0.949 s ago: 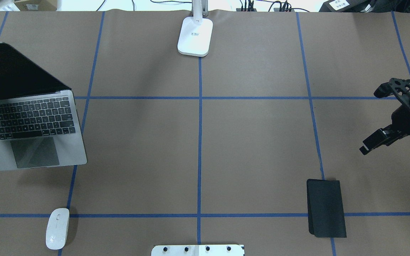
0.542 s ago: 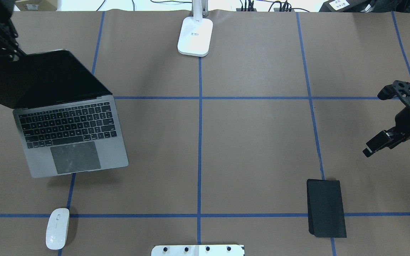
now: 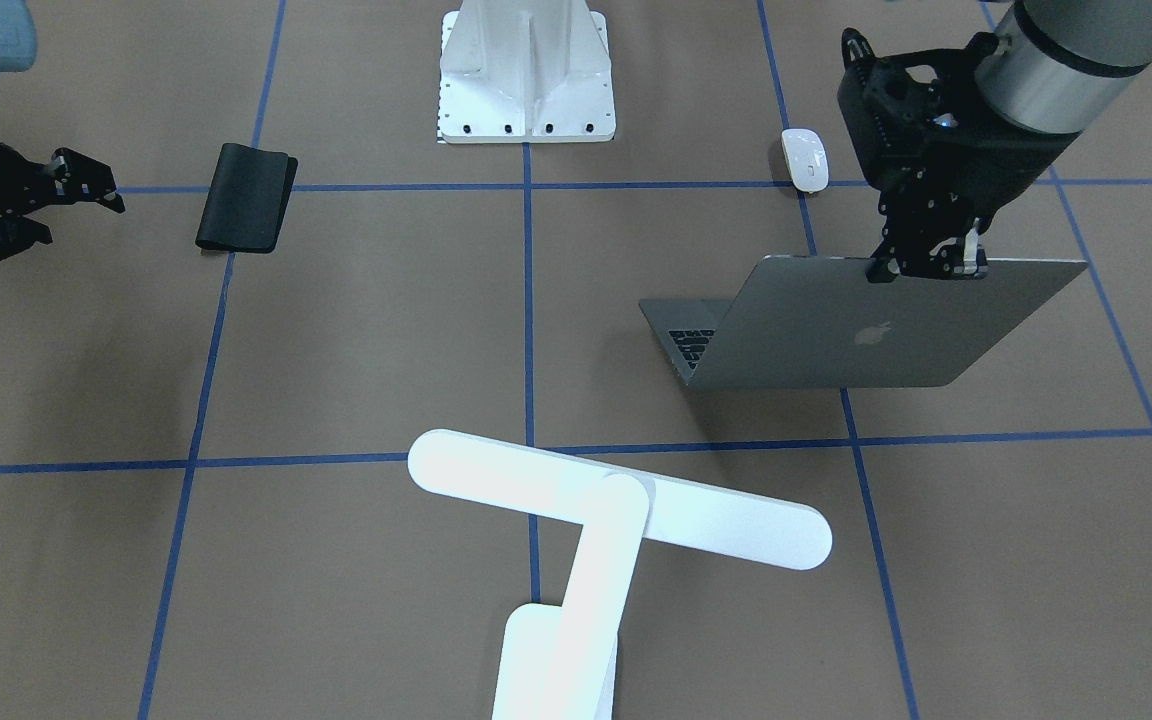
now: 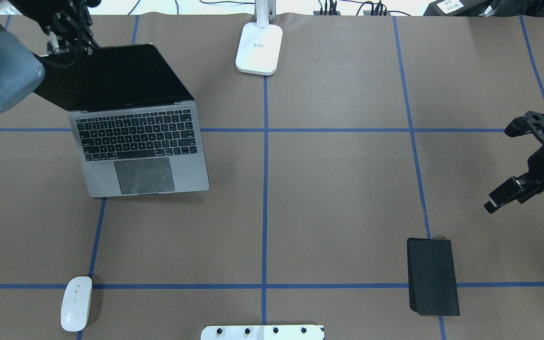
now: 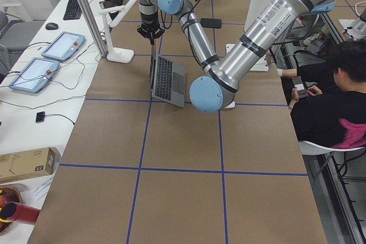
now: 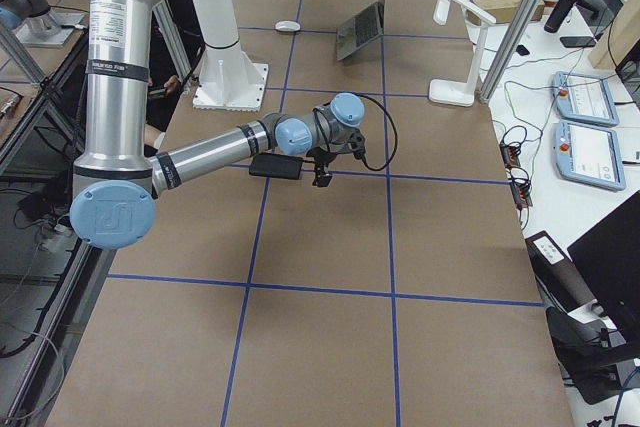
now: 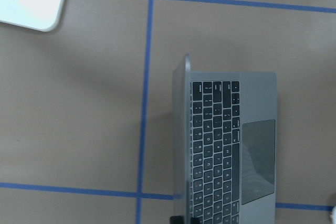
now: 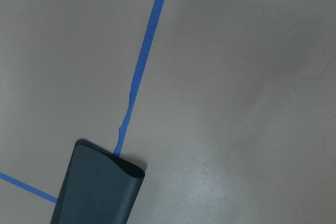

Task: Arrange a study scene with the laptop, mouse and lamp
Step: 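Slide the silver laptop with the left gripper toward the white lamp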

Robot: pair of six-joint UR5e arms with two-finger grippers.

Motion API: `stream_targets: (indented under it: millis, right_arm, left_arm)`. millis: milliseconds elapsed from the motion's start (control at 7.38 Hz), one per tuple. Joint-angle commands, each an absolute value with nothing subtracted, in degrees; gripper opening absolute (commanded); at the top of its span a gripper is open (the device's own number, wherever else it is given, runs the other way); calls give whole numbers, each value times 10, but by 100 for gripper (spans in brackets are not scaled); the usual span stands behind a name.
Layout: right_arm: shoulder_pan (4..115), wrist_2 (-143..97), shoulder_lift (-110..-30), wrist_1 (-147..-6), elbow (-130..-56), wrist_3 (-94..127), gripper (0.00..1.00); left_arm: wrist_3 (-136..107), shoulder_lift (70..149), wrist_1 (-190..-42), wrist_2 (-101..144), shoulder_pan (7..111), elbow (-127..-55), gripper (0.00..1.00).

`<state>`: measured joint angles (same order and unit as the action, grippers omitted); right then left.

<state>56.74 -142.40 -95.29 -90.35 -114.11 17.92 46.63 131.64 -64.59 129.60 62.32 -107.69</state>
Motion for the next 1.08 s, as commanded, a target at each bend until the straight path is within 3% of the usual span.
stream_targets:
  millis: [0,407,949]
  right_arm:
    - [569,-1427,-953,-904,-1140,179,100]
    - [577,-1440,-952,-904,-1137,178,100]
    - [583,-1447,-951,-903,-1135,178,100]
  left_arm:
    - [461,1378,-654,1289,617,-1031,0]
    - [429,1395,-659,1235,557,-1024,0]
    - [426,1416,-684,1211,556,-981,0]
